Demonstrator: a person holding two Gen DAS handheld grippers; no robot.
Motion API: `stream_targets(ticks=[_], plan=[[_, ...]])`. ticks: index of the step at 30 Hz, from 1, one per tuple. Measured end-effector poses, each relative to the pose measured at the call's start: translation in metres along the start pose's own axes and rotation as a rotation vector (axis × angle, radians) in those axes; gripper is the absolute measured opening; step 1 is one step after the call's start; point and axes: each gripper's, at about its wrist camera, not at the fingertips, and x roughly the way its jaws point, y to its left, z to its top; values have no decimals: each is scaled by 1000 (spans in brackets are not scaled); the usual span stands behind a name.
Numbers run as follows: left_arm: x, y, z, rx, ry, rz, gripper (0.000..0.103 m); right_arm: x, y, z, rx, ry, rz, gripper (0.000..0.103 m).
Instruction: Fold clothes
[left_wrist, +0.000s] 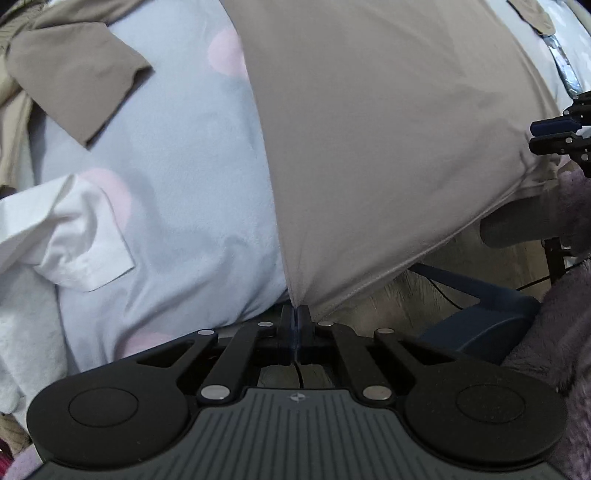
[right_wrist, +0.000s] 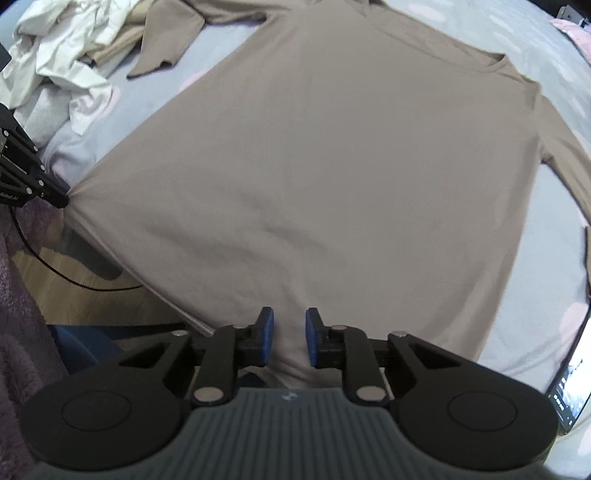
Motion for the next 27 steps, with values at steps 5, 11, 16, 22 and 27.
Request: stream_targets(ticks=[5, 11, 16, 22, 27], plan=[[6, -5, -2, 15, 40, 12, 0, 17, -4, -7, 0, 135, 1, 21], [-10, 0, 3, -21, -2, -13, 14, 7, -13, -17, 51, 137, 14, 21], [-40, 0, 13, -12, -147, -61, 16, -17, -22, -19, 85, 54, -13, 21], [-62, 2, 44, 10, -286, -33, 16, -45, -51, -9, 164, -54, -92, 21], [-64, -27, 77, 63, -363, 2, 16, -49, -76, 14, 211, -71, -186, 22]])
